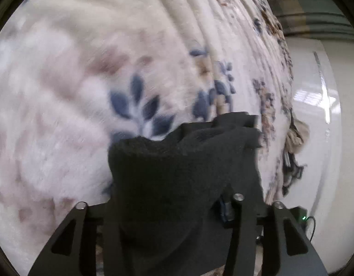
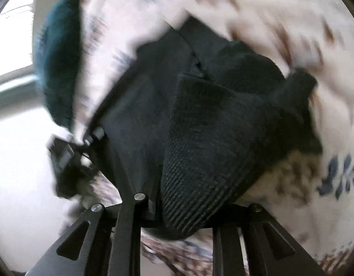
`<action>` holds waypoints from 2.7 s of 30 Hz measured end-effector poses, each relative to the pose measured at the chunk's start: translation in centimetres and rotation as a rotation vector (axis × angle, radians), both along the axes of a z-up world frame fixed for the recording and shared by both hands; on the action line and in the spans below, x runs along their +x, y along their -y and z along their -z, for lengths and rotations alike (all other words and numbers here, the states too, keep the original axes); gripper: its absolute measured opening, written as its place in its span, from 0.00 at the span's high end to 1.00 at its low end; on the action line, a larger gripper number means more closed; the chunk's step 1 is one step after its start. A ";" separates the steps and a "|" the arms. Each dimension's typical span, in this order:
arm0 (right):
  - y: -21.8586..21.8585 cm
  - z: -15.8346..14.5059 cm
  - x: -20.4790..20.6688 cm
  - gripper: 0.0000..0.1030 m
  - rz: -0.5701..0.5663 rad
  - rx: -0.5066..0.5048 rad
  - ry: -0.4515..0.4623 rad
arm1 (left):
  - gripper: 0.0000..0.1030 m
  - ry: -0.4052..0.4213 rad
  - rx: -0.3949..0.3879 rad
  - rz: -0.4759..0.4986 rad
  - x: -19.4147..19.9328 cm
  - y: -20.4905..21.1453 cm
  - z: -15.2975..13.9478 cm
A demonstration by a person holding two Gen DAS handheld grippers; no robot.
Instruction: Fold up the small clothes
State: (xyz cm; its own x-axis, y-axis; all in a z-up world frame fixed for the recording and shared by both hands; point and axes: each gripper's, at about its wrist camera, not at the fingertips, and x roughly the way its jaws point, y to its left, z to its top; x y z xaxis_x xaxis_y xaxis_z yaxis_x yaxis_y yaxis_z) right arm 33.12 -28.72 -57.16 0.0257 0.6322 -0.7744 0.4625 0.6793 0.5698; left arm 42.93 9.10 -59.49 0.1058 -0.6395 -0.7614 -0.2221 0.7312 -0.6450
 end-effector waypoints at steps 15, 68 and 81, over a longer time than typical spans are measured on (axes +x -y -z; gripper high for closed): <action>5.5 -10.5 -0.2 0.43 -0.075 -0.195 0.073 | 0.31 0.126 0.400 -0.157 -14.4 -0.8 -8.0; 2.8 -3.9 21.9 0.79 -0.360 -0.379 0.208 | 0.63 0.151 0.403 -0.213 -1.0 -1.8 -4.0; 5.5 -3.1 7.5 0.95 -0.274 -0.224 0.032 | 0.41 -0.051 0.317 -0.243 -13.6 1.4 -1.4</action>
State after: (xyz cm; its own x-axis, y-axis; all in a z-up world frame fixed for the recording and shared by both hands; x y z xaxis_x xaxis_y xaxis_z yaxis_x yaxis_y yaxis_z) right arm 40.63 -34.22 -54.10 -0.0945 0.4338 -0.8960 0.2300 0.8852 0.4044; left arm 29.29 7.74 -58.06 0.1823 -0.3329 -0.9252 -0.4388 0.8145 -0.3795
